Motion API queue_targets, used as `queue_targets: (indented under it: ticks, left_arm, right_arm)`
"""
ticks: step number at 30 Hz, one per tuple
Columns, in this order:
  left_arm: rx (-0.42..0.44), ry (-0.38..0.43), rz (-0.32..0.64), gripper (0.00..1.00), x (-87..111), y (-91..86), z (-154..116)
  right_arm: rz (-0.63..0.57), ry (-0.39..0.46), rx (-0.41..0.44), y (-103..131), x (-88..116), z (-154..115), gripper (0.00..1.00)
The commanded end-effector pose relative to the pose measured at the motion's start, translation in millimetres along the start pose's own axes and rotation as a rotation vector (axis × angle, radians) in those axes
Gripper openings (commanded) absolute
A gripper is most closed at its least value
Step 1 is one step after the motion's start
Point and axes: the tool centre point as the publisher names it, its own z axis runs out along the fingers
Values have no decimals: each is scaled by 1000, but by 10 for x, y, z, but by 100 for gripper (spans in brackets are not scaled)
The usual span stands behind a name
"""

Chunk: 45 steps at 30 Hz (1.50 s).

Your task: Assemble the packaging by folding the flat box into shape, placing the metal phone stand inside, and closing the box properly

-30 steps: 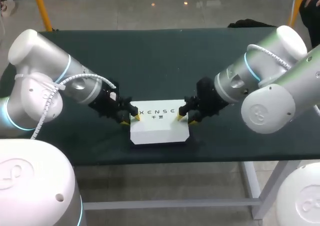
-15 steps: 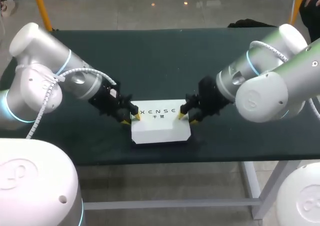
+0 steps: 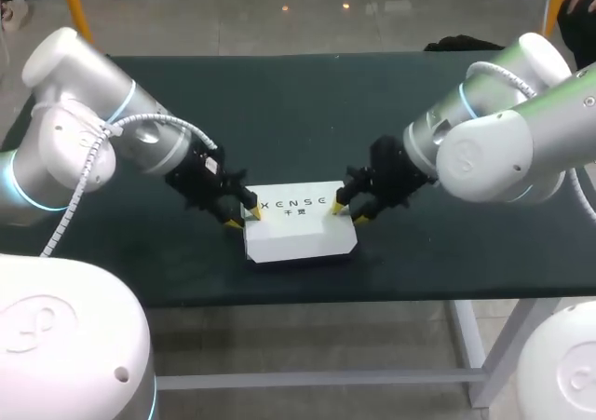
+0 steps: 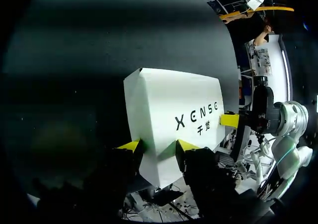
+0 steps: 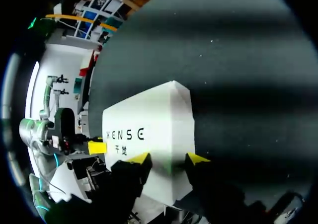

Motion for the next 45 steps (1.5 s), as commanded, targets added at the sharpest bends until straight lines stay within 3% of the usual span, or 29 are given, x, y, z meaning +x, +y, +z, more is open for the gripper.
queue_targets:
  ticks: [1,45]
  left_arm:
    - [-11,-3,-4,46,58,-23,57]
    - [-34,-30,-30,52,60,-23,-30]
  right_arm:
    - [1,24,144,34,45,38,49]
    - [22,-32,164,13,16,-41,50]
